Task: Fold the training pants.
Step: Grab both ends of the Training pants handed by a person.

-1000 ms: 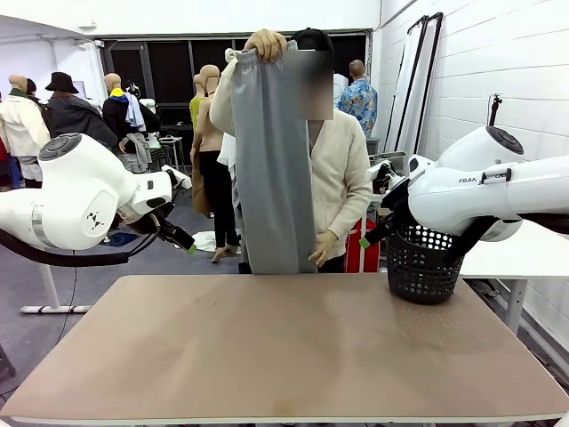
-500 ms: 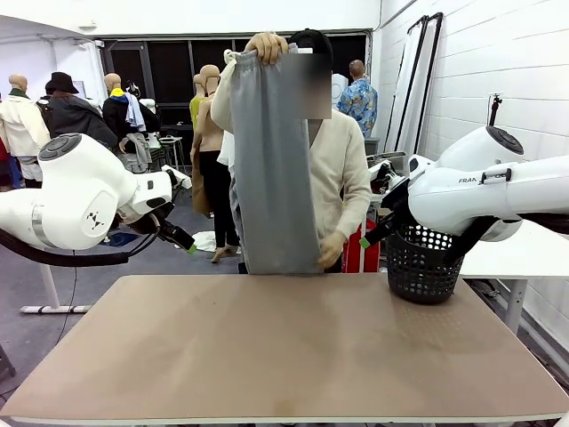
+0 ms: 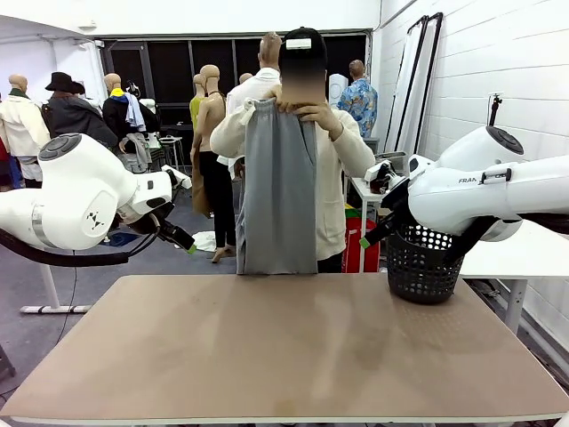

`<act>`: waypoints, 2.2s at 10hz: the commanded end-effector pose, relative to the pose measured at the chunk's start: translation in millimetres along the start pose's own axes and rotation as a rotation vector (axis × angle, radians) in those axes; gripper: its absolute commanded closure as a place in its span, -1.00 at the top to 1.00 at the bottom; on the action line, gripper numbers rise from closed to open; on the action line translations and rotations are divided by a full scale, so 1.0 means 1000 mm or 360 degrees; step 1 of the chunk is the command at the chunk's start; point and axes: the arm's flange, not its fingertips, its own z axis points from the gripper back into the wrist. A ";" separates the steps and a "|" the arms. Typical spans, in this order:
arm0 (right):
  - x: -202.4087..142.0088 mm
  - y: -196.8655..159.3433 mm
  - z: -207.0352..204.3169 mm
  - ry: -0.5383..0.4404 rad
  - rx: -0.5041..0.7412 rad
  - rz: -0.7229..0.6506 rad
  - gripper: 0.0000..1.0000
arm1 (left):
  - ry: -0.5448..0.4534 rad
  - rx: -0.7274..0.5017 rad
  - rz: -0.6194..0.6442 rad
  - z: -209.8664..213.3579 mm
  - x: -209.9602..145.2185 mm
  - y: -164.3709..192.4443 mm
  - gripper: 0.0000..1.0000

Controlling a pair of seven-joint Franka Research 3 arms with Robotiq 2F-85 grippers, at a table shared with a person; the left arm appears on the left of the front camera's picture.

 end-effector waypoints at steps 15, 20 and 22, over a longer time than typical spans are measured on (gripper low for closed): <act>-0.001 0.000 -0.001 0.0006 0.0007 -0.0001 1.00 | 0.0007 0.0013 0.0002 0.001 0.000 0.001 1.00; -0.001 0.000 -0.001 0.0006 0.0007 -0.0001 1.00 | 0.0007 0.0013 0.0002 0.001 0.000 0.001 1.00; -0.001 0.000 -0.001 0.0006 0.0007 -0.0001 1.00 | 0.0007 0.0013 0.0002 0.001 0.000 0.001 1.00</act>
